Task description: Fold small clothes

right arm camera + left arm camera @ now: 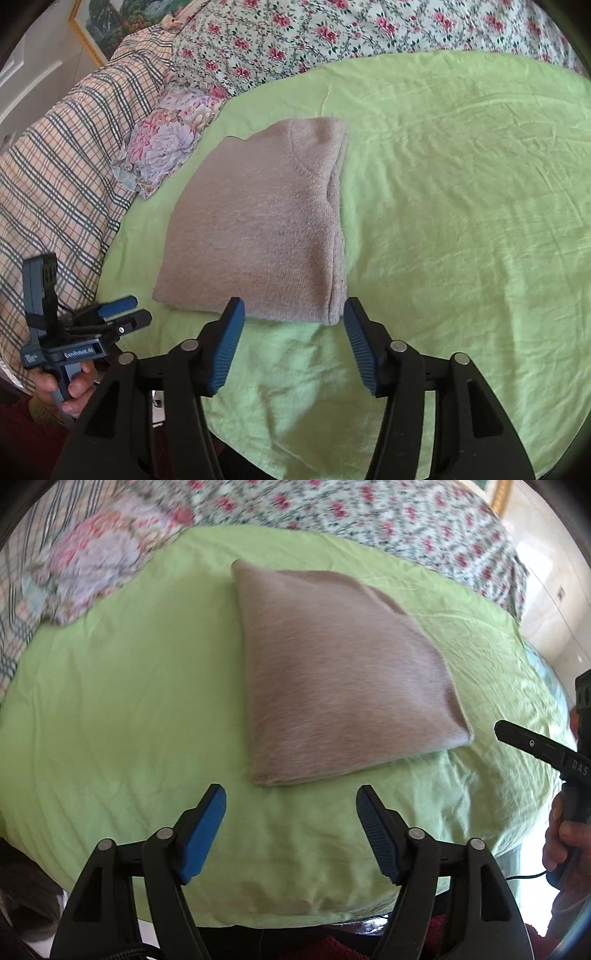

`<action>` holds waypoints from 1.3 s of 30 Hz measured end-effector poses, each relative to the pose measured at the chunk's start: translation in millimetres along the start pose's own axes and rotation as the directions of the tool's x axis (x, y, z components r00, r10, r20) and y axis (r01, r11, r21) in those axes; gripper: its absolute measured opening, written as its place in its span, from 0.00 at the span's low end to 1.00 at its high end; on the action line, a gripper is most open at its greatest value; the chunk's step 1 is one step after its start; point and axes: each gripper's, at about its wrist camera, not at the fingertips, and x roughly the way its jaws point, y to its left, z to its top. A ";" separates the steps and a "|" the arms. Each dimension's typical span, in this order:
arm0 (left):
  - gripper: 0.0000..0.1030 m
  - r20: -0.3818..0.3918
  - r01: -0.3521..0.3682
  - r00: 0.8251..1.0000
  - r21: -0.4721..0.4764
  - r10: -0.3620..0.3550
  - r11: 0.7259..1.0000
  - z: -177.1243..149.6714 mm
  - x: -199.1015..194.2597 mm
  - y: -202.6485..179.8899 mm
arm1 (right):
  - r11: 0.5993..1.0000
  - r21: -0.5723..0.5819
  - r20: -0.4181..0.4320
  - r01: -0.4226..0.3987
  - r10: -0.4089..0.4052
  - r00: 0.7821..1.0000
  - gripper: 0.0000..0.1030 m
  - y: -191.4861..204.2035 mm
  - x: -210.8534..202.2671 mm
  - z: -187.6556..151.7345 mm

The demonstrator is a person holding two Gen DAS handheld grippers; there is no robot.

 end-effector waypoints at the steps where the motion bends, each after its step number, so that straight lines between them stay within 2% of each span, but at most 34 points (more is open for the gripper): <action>1: 0.75 0.007 -0.013 1.000 0.020 0.013 1.000 0.8 -2.8 -5.0 | 1.000 -0.018 0.002 0.008 -0.008 1.000 0.63 3.0 -2.7 -2.7; 4: 0.79 0.025 -0.052 0.998 0.067 0.050 0.996 1.7 -8.4 -15.6 | 0.998 -0.050 0.001 0.027 -0.027 1.000 0.73 8.3 -7.5 -9.9; 8: 0.82 0.017 -0.076 0.997 0.104 0.074 0.992 -4.3 -10.7 -23.0 | 0.994 -0.097 -0.008 0.044 -0.045 0.999 0.78 13.6 -11.1 -20.6; 12: 0.82 -0.002 -0.107 0.994 0.099 0.108 0.989 -11.6 -8.2 -21.7 | 0.991 -0.128 -0.030 0.041 -0.045 0.999 0.84 18.1 -7.0 -27.7; 18: 0.83 -0.004 -0.129 0.992 0.077 0.130 0.989 -9.9 -4.3 -15.2 | 0.987 -0.152 -0.038 0.060 -0.066 0.997 0.85 23.4 5.3 -24.3; 31: 0.88 0.007 -0.212 0.977 0.102 0.212 0.972 7.7 5.5 -18.7 | 0.977 -0.207 -0.047 0.057 -0.068 0.997 0.87 36.3 25.0 -4.2; 39: 0.90 0.013 -0.229 0.973 0.117 0.229 0.966 13.5 5.0 -26.2 | 0.973 -0.223 -0.060 0.056 -0.071 0.996 0.89 39.1 27.1 -1.5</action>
